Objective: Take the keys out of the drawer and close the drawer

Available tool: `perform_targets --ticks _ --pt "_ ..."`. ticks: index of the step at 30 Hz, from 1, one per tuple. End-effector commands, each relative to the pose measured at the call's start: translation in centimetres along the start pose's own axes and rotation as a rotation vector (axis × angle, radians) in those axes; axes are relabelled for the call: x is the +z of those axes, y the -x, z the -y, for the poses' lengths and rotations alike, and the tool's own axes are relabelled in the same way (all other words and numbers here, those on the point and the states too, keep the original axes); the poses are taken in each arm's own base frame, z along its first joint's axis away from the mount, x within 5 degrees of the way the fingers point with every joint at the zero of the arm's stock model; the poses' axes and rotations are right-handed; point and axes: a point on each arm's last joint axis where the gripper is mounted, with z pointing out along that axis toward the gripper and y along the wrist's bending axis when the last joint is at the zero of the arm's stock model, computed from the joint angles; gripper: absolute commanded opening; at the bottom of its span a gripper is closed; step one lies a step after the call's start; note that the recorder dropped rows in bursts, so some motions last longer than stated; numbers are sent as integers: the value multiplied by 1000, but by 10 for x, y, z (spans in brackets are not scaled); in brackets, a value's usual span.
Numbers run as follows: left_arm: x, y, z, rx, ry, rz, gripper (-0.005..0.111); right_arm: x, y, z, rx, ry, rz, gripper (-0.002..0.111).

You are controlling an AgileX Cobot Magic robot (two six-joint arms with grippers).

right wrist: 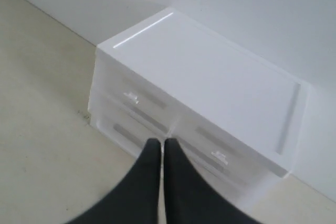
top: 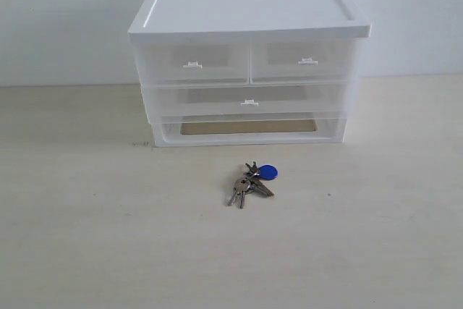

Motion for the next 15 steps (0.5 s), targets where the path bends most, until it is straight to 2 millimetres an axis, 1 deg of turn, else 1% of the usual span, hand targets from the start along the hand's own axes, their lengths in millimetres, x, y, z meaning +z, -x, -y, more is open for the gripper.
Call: perform_targets --ticks 1,3,4,5,9,12,13,15 --pt "0 -1 0 -14 3 2 4 -50 -18 31 39 -20 82 0" --pt "0 -1 0 -14 3 2 4 -70 -30 43 64 -24 123 0" --pt "0 -1 0 -14 3 2 4 -77 -33 47 72 -25 136 0" --pt "0 -1 0 -14 3 2 4 -88 -41 53 88 -26 161 0" --pt "0 -1 0 -14 3 2 4 -121 -64 72 146 -30 243 0" --pt "0 -1 0 -14 3 2 4 -142 -81 85 190 -34 301 0" --pt "0 -1 0 -14 3 2 4 -146 -85 87 199 -38 307 0" --pt "0 -1 0 -14 3 2 4 -161 -95 96 244 -33 336 0"
